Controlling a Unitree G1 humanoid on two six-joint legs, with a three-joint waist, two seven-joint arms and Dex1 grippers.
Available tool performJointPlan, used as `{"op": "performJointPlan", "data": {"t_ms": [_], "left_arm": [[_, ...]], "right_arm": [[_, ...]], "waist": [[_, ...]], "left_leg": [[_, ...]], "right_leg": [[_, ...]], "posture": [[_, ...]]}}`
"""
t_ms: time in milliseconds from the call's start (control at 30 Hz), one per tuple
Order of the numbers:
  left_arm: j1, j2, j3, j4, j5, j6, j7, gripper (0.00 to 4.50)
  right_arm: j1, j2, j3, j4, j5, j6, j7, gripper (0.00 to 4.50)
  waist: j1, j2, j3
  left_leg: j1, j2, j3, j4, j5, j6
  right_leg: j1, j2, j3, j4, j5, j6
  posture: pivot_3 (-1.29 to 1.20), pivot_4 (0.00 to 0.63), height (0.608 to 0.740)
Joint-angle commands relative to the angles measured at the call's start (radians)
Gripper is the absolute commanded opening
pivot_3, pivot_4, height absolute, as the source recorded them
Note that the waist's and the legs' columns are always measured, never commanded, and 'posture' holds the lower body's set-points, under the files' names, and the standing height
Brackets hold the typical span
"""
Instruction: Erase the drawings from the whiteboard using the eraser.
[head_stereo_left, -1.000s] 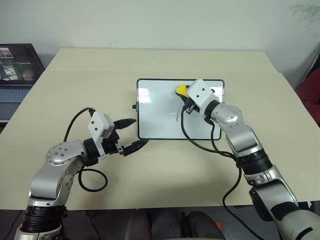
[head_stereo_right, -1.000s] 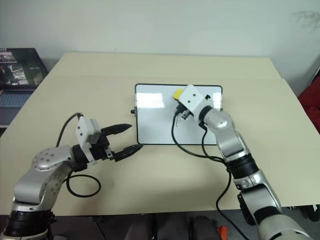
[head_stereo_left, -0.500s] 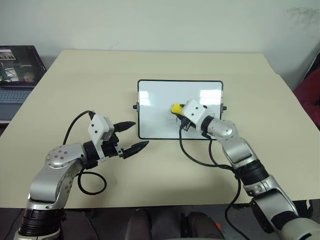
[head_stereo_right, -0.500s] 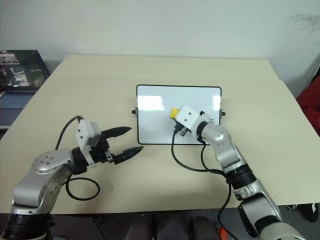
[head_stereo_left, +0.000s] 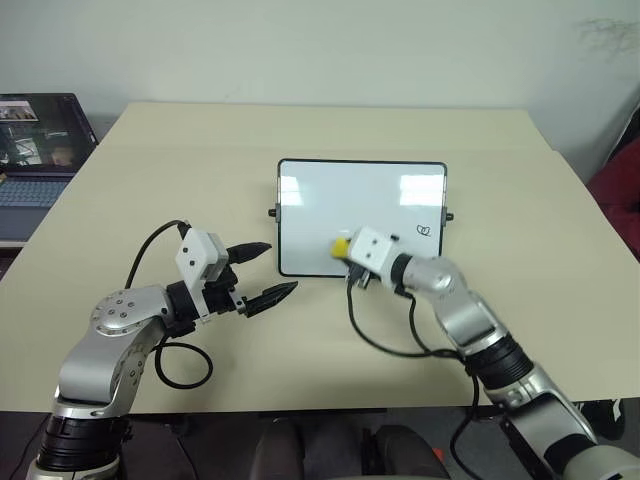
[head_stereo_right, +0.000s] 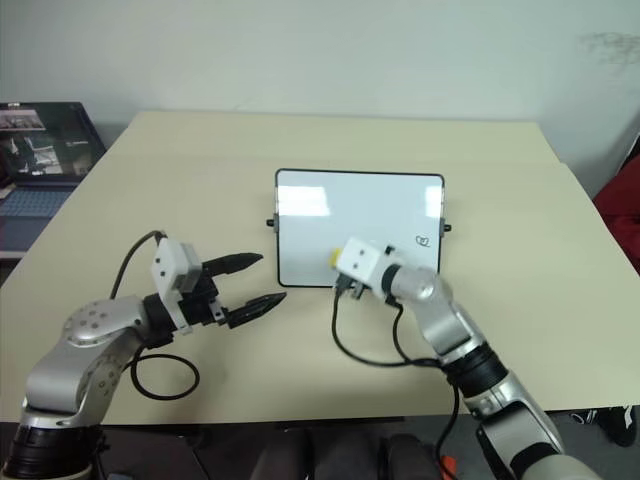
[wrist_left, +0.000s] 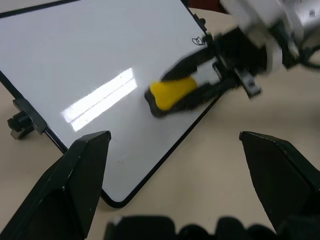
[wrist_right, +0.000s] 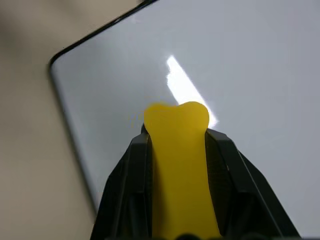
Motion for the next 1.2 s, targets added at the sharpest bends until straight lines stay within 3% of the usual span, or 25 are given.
{"op": "performJointPlan", "data": {"t_ms": [33, 267, 467, 633, 767, 1000, 1200], "left_arm": [[-0.007, 0.005, 0.021, -0.005, -0.001, -0.014, 0.009, 4.50], [-0.012, 0.005, 0.012, 0.004, -0.003, -0.016, 0.009, 4.50], [-0.011, 0.010, 0.012, 0.001, -0.003, -0.017, 0.004, 4.50], [-0.003, 0.007, 0.012, -0.004, -0.002, -0.019, 0.007, 4.50], [-0.008, 0.003, 0.004, -0.002, 0.000, -0.019, 0.009, 4.50], [-0.031, -0.009, -0.010, -0.002, -0.006, -0.018, 0.009, 4.50], [-0.053, -0.033, -0.029, -0.023, -0.015, -0.017, 0.016, 4.50]], "right_arm": [[-0.087, 0.006, -0.085, -0.103, 0.049, 0.060, -0.003, 1.12], [-0.175, -0.001, -0.090, 0.111, 0.000, -0.055, -0.099, 1.12], [-0.151, 0.025, -0.040, 0.200, -0.017, -0.120, -0.103, 1.12], [0.009, 0.038, 0.052, 0.113, -0.020, -0.127, -0.062, 1.12], [0.046, 0.043, 0.056, 0.095, -0.016, -0.119, -0.061, 1.12], [0.042, 0.048, -0.087, -0.146, 0.106, -0.023, -0.057, 1.12], [0.220, -0.020, -0.222, -0.324, 0.113, -0.080, -0.127, 1.12]], "waist": [[0.001, 0.000, 0.000], [-0.001, 0.000, 0.000], [-0.002, 0.000, 0.000], [-0.001, -0.001, 0.000], [-0.004, 0.000, 0.000], [0.003, 0.000, 0.000], [0.007, -0.001, -0.001]], "left_leg": [[-0.002, 0.000, 0.000, 0.000, 0.000, 0.000], [-0.010, 0.000, 0.002, -0.003, 0.000, -0.001], [-0.010, 0.000, 0.002, -0.002, 0.000, -0.001], [-0.010, 0.000, 0.002, -0.002, 0.000, -0.001], [-0.010, 0.000, 0.002, -0.001, 0.000, -0.001], [-0.011, 0.000, 0.001, 0.000, 0.000, 0.000], [-0.012, -0.001, 0.002, -0.001, 0.000, 0.000]], "right_leg": [[-0.002, 0.000, 0.000, 0.000, 0.000, 0.000], [-0.010, 0.000, 0.000, -0.005, 0.000, 0.000], [-0.010, 0.000, 0.001, -0.004, 0.000, 0.000], [-0.010, 0.000, 0.000, -0.004, 0.000, 0.000], [-0.010, 0.000, 0.001, -0.001, 0.000, 0.000], [-0.010, 0.000, -0.002, 0.000, 0.001, 0.001], [-0.009, 0.000, -0.001, -0.006, 0.000, 0.001]], "posture": [[0.00, 0.150, 0.740], [0.00, 0.150, 0.740], [0.00, 0.150, 0.740], [0.00, 0.150, 0.740], [0.00, 0.150, 0.740], [0.00, 0.150, 0.740], [0.00, 0.150, 0.740]]}}
